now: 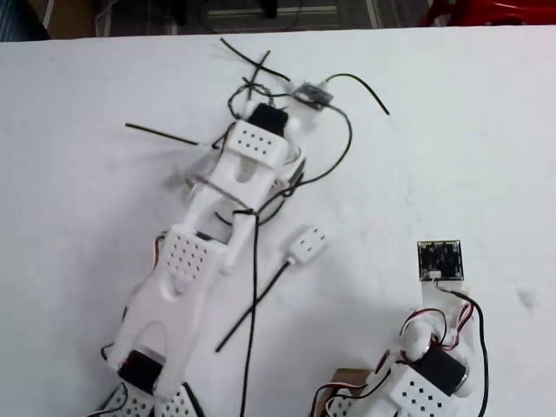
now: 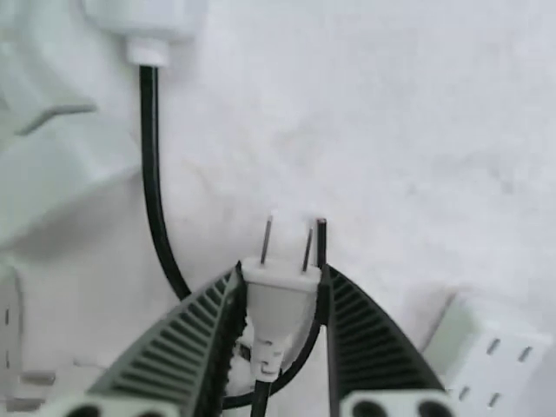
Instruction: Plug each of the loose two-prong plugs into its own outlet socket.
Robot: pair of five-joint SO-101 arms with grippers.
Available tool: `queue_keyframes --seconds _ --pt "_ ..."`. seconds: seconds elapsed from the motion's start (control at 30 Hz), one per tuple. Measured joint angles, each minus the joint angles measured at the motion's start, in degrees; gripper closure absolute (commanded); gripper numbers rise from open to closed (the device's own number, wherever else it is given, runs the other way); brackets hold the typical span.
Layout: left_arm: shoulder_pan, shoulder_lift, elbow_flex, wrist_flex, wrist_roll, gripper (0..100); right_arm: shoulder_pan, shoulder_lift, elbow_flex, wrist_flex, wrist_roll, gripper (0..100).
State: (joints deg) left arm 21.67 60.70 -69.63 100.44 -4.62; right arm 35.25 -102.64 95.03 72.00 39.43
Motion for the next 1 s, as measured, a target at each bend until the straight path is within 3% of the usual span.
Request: queue_keyframes --seconds 0.2,0.5,0.77,1.0 --pt "3.9 0.0 -5.9 1.8 0.3 94 0.0 0.0 0.2 0.0 0.0 97.9" --pt "11.4 -3.4 -6.0 1.9 8.2 95 0.0 0.0 0.2 -0.9 0.0 97.9" --pt "14.9 -19.3 2.0 1.9 8.7 98 0.0 0.0 0.2 -0.9 0.0 97.9" --pt "18.1 -39.2 16.7 1.9 9.0 98 0.0 0.0 0.2 -0.9 0.0 97.9"
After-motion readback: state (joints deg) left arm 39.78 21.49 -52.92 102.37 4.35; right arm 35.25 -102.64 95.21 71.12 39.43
